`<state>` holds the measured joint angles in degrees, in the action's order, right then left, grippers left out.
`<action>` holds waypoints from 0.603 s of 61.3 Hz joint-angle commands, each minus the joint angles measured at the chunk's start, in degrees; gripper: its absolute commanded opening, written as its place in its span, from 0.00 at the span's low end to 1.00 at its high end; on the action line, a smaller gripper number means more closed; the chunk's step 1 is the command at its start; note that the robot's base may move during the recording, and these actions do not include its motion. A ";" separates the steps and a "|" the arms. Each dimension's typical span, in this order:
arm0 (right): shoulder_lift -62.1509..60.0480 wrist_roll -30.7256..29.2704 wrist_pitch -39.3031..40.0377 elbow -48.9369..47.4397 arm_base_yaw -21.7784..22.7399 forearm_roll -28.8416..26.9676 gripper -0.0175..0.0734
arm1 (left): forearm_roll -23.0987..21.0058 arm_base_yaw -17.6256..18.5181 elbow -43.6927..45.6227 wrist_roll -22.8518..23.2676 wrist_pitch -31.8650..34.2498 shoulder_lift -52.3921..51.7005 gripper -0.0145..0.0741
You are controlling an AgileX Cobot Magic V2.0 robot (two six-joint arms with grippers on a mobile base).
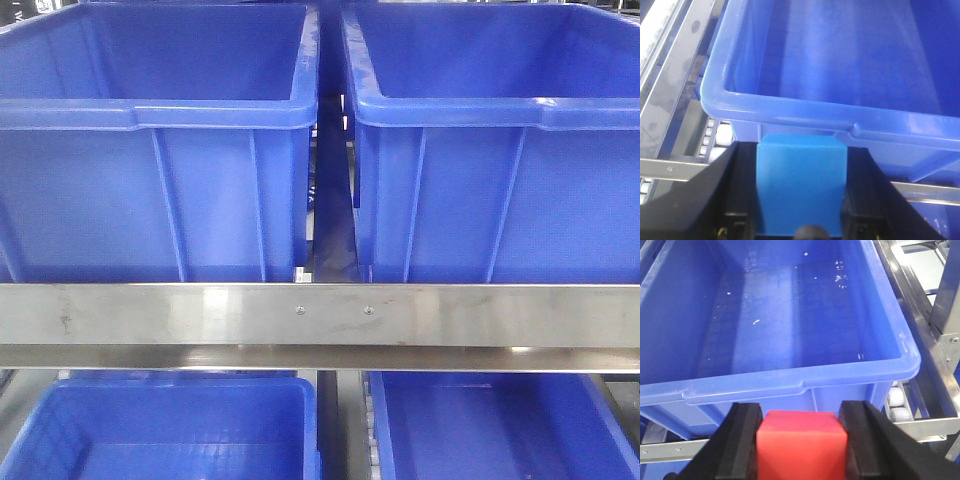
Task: Sort and place red and blue blocks on shelf
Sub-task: 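Lower both held cubes over the rims into the upper blue bins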
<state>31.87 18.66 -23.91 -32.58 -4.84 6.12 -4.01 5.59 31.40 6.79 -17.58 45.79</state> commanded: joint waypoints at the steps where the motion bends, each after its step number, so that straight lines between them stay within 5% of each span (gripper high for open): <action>1: -0.11 -0.30 4.94 -1.73 0.31 1.01 0.26 | -0.53 -0.06 1.67 0.39 4.75 -0.20 0.25; 37: -0.11 -0.30 5.05 -1.73 0.31 1.01 0.26 | -0.53 -0.06 1.67 0.39 6.05 -0.20 0.25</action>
<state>31.87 18.66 -23.91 -32.58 -4.84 6.12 -4.01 5.59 31.40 6.79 -16.60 45.79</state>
